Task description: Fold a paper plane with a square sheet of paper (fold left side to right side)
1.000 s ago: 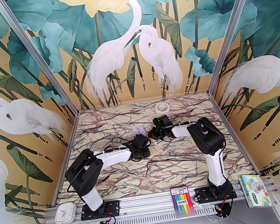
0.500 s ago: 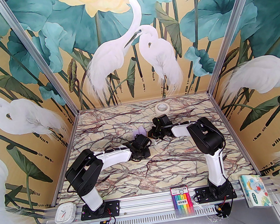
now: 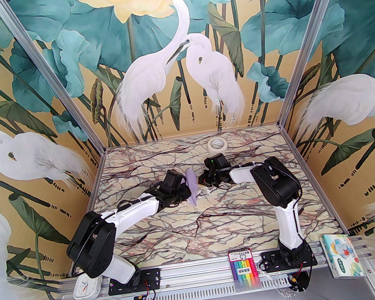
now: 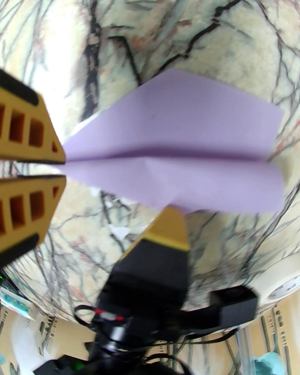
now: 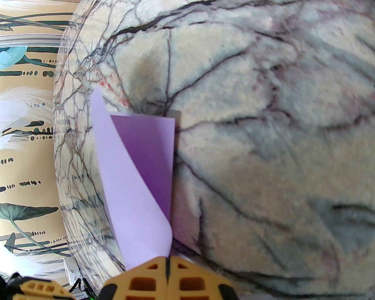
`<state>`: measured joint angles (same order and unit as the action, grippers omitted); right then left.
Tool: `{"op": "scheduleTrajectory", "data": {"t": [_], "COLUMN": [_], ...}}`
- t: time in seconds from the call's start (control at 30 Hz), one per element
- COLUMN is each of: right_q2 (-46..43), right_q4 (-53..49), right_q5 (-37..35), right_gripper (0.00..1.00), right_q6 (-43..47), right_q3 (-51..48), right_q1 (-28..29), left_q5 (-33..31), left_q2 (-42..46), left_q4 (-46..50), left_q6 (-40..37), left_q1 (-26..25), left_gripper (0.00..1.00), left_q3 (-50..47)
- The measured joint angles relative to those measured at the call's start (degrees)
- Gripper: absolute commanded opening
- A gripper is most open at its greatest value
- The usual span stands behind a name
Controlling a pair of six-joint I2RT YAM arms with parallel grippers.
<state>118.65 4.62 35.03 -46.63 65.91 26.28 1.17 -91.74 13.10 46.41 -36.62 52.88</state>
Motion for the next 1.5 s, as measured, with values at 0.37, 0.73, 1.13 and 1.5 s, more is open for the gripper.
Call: {"op": "scheduleTrajectory", "data": {"t": [0.37,0.73,1.13,1.5], "right_q2": [0.7,2.7,3.8,6.1], "right_q4": [-1.6,-2.6,-4.8,-12.2], "right_q5": [0.1,0.9,2.3,5.6], "right_gripper": [0.00,0.00,0.00,0.00], "right_q6": [0.9,1.6,3.8,10.5], "right_q3": [2.6,4.8,8.0,13.8], "right_q1": [0.1,0.3,0.3,0.3], "left_q5": [0.9,0.9,0.7,0.6], "left_q2": [-8.2,-10.0,-10.8,-11.4], "left_q4": [-2.2,0.2,2.9,4.5], "left_q6": [3.4,4.0,3.9,3.7], "left_q1": [0.6,0.7,0.7,0.7], "left_gripper": [0.06,0.03,0.03,0.02], "left_q3": [-0.8,1.4,3.3,4.5]}}
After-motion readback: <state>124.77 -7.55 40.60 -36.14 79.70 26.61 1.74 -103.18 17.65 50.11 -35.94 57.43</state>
